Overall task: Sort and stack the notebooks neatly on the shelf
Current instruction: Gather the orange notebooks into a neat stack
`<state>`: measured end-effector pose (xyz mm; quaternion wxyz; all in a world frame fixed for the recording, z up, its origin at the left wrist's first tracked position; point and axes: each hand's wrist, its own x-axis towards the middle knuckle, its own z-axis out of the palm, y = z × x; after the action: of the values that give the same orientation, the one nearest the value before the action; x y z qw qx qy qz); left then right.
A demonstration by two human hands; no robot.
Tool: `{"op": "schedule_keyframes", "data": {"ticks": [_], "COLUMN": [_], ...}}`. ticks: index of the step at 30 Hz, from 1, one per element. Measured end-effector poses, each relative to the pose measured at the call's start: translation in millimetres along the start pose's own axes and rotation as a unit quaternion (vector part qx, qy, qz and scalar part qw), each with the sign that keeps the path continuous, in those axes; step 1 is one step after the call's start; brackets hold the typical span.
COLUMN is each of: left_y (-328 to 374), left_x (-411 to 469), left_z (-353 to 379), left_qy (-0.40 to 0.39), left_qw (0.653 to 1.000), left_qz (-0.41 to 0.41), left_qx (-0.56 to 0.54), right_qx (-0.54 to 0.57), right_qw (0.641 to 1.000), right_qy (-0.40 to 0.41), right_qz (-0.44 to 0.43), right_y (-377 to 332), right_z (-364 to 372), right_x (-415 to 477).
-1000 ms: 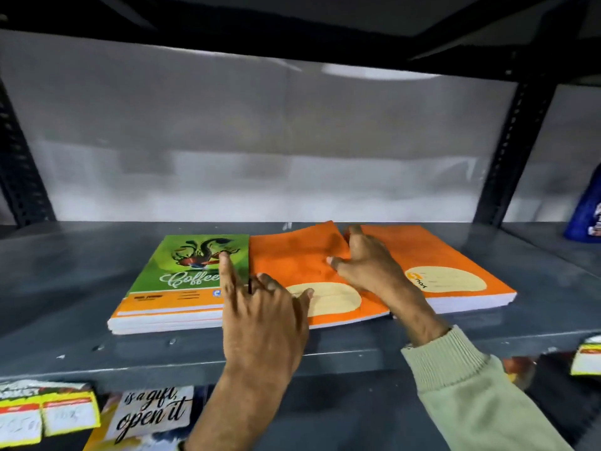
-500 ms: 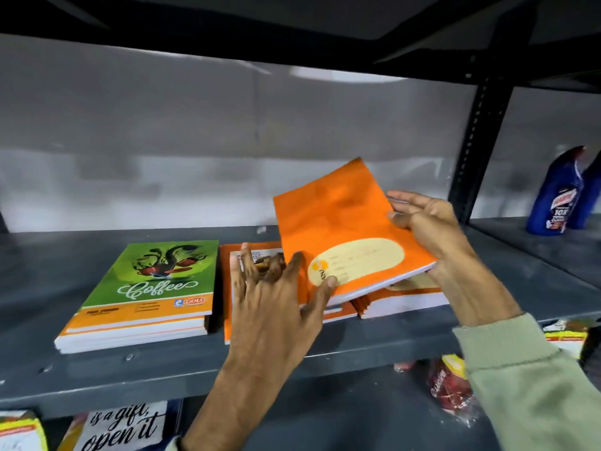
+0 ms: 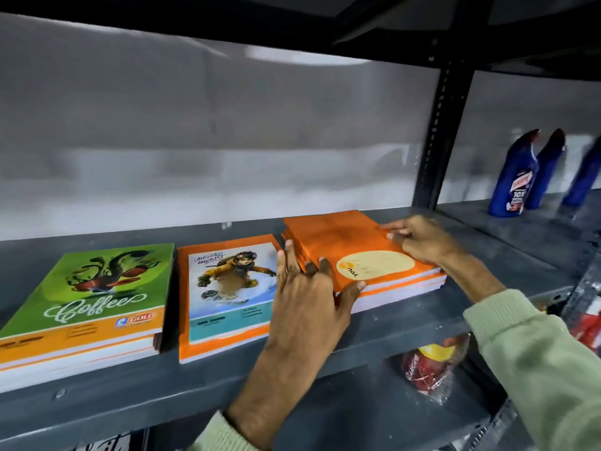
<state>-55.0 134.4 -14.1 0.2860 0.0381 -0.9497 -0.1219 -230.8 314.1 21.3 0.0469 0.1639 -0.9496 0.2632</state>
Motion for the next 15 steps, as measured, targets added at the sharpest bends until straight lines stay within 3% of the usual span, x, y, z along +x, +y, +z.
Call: {"op": "schedule_keyframes", "data": {"ticks": [3,4,7,10,15], "left_y": [-10.8,-16.7,-46.6,-76.9,-82.1], "left_x": [-2.4,-4.1,-16.4,-27.1,-33.8], "left_z": [-11.8,-18.7,-34.2,-39.1,-49.9], "left_qy": [-0.042,-0.041,0.005,-0.016,-0.075], "left_qw": [0.999,0.999,0.998,0.987,0.969], "left_qz": [-0.001,-0.014,-0.051,-0.081,-0.130], "left_qx": [-0.004,-0.002,0.019,0.139,0.196], "right_qx": [-0.135,-0.123,0.048,0.116,-0.029], "right_qw": [0.990,0.989,0.974,0.964,0.989], "right_qy": [0.023,0.061,0.146,0.107,0.002], "right_qz": [-0.023,-0.049,-0.170,-0.212,-0.145], "right_y": [-14.1,-23.3,-80.2,-139.9,-183.0], "right_z": [0.0,-1.4,5.1,31.6,97.7], "right_x": [-1.6,-5.5,-33.5,-60.5,-69.5]}}
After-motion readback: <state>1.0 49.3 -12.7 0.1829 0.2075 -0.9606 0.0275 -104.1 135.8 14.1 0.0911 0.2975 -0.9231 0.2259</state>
